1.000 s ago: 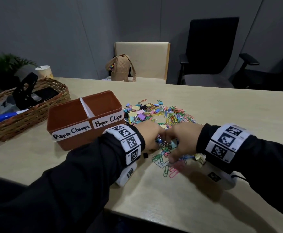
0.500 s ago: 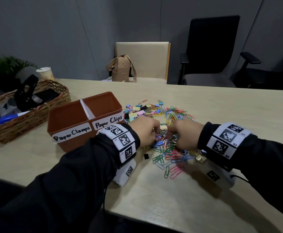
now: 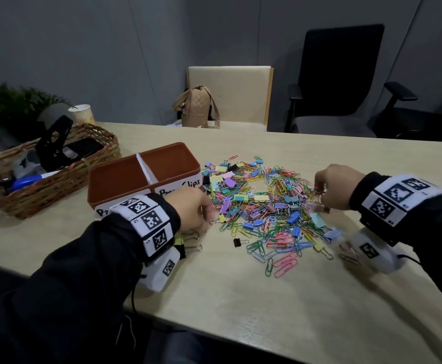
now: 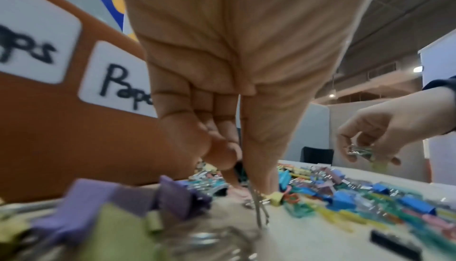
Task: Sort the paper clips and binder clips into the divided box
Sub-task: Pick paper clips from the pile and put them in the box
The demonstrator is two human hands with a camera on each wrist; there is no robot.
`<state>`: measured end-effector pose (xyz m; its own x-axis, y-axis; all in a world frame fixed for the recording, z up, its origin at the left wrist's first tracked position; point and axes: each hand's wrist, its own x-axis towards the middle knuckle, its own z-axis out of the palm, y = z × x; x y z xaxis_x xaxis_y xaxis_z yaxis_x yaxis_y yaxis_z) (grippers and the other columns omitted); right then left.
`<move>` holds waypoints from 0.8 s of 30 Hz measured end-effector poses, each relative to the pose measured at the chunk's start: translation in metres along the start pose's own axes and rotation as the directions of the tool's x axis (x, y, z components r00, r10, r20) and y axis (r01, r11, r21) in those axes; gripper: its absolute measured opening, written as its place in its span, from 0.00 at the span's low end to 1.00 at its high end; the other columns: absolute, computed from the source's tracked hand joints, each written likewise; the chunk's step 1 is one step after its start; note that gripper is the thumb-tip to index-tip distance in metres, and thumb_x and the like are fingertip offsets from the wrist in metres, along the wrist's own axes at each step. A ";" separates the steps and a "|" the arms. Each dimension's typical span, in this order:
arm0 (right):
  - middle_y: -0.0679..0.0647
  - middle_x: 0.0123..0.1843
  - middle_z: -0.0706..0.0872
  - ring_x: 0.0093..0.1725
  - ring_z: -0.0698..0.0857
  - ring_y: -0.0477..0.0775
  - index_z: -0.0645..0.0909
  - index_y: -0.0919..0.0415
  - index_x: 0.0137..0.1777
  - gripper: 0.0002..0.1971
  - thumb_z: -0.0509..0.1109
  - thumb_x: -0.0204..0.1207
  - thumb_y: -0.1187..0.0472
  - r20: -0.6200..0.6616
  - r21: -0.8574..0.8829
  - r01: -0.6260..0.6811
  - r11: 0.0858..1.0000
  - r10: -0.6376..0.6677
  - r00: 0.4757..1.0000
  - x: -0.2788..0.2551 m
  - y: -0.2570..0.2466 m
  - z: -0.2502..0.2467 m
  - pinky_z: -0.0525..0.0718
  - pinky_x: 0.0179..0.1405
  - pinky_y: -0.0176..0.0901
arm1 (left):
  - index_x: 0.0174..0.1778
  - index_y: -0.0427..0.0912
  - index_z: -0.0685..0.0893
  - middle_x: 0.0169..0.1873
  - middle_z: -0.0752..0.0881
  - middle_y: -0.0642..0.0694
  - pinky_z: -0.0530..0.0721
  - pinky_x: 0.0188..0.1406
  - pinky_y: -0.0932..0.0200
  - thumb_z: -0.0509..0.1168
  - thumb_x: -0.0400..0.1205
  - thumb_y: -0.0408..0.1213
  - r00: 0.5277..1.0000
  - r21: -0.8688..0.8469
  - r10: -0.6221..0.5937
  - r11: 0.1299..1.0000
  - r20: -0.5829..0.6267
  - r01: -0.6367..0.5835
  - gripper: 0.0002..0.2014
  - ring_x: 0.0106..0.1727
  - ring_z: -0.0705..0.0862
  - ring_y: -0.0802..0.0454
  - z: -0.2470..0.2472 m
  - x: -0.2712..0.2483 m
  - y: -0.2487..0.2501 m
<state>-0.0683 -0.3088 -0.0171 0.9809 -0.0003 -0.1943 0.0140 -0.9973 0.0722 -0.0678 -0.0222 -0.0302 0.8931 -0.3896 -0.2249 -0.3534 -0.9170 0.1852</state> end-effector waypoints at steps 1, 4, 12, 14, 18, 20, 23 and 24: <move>0.57 0.57 0.83 0.53 0.81 0.58 0.83 0.59 0.57 0.15 0.75 0.70 0.60 0.017 -0.029 -0.025 0.999 0.026 1.000 0.000 0.003 0.003 0.73 0.43 0.38 | 0.43 0.49 0.88 0.30 0.76 0.61 0.73 0.38 0.65 0.69 0.76 0.30 1.000 0.016 -0.015 1.000 0.004 0.015 0.08 0.40 0.78 0.57 0.001 0.000 -0.002; 0.55 0.57 0.85 0.50 0.80 0.56 0.82 0.57 0.58 0.16 0.75 0.70 0.59 0.034 -0.041 -0.043 0.998 0.045 0.998 0.001 0.008 0.012 0.72 0.41 0.37 | 0.45 0.49 0.89 0.30 0.76 0.62 0.74 0.38 0.65 0.67 0.78 0.30 0.999 0.019 -0.032 0.999 0.013 0.032 0.09 0.40 0.78 0.57 0.001 0.002 -0.005; 0.54 0.62 0.80 0.58 0.82 0.57 0.75 0.51 0.68 0.22 0.72 0.74 0.58 -0.057 -0.017 0.068 0.998 -0.069 0.996 -0.011 -0.005 0.009 0.77 0.49 0.41 | 0.50 0.52 0.86 0.41 0.80 0.55 0.75 0.40 0.63 0.64 0.80 0.30 1.000 0.041 -0.019 0.999 -0.024 0.020 0.12 0.46 0.80 0.54 0.000 0.004 -0.001; 0.52 0.57 0.85 0.54 0.82 0.55 0.80 0.53 0.62 0.16 0.71 0.74 0.62 -0.091 0.045 0.169 0.985 -0.164 0.982 -0.018 -0.020 0.006 0.77 0.46 0.38 | 0.52 0.51 0.86 0.40 0.80 0.56 0.72 0.39 0.65 0.67 0.80 0.34 0.999 0.029 0.041 0.999 -0.029 -0.041 0.09 0.44 0.79 0.55 0.000 0.002 0.012; 0.48 0.50 0.87 0.52 0.84 0.50 0.85 0.54 0.58 0.16 0.77 0.70 0.60 0.015 0.080 0.342 0.936 -0.344 0.939 -0.036 -0.053 0.005 0.77 0.46 0.35 | 0.55 0.50 0.87 0.42 0.82 0.55 0.75 0.41 0.66 0.73 0.76 0.45 0.984 0.023 0.175 0.984 0.019 -0.175 0.12 0.44 0.81 0.57 0.007 0.000 0.048; 0.50 0.57 0.86 0.57 0.83 0.53 0.82 0.53 0.64 0.26 0.80 0.66 0.52 0.090 0.011 0.399 0.917 -0.399 0.913 -0.043 -0.064 0.008 0.77 0.49 0.37 | 0.58 0.48 0.86 0.46 0.85 0.52 0.78 0.46 0.62 0.75 0.74 0.47 0.975 0.044 0.218 0.974 0.043 -0.220 0.17 0.48 0.83 0.54 0.014 0.004 0.063; 0.53 0.59 0.83 0.57 0.82 0.54 0.79 0.55 0.68 0.35 0.82 0.61 0.44 0.170 -0.102 0.433 0.896 -0.413 0.895 -0.044 -0.071 0.013 0.76 0.50 0.39 | 0.59 0.46 0.84 0.46 0.83 0.49 0.75 0.43 0.60 0.78 0.69 0.52 0.967 0.110 0.247 0.961 0.061 -0.252 0.26 0.52 0.82 0.50 0.024 0.006 0.077; 0.53 0.58 0.83 0.55 0.82 0.54 0.80 0.55 0.66 0.34 0.82 0.61 0.44 0.184 -0.108 0.433 0.895 -0.410 0.893 -0.042 -0.072 0.014 0.77 0.50 0.39 | 0.58 0.45 0.84 0.43 0.81 0.50 0.74 0.40 0.60 0.78 0.68 0.54 0.966 0.131 0.248 0.958 0.070 -0.255 0.26 0.51 0.82 0.50 0.025 0.005 0.081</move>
<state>-0.1137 -0.2385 -0.0282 0.8351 0.3950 -0.3829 0.4581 -0.8847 0.0866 -0.0986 -0.1006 -0.0408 0.7561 -0.6096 -0.2379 -0.6028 -0.7904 0.1092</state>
